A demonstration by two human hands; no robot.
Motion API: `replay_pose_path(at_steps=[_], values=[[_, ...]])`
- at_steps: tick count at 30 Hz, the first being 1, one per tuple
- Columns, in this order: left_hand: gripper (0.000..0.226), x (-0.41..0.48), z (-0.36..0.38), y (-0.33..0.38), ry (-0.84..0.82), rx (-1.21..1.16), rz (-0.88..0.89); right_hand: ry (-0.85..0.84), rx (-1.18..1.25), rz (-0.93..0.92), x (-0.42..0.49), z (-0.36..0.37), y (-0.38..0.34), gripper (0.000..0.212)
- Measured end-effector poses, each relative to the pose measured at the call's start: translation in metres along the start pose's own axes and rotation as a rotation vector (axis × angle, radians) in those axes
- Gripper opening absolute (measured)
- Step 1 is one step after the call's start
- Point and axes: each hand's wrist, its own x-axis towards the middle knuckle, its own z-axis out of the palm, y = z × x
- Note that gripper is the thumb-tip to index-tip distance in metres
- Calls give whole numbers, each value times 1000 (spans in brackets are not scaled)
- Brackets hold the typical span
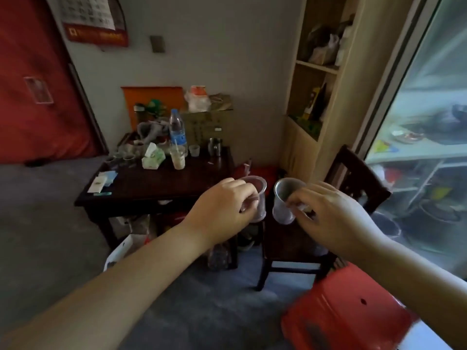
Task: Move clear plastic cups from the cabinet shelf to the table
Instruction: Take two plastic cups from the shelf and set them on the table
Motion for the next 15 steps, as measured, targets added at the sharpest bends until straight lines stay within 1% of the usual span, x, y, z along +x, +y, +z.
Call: replay_pose_path(at_steps=[4, 8, 15], values=[[12, 49, 28, -46, -17, -7, -95, -38, 17, -28, 54, 29, 53, 10], [13, 83, 42, -88, 6, -3, -177, -51, 12, -62, 103, 63, 94, 14], [11, 108, 49, -175, 14, 37, -306, -133, 175, -103, 188, 147, 110, 15]])
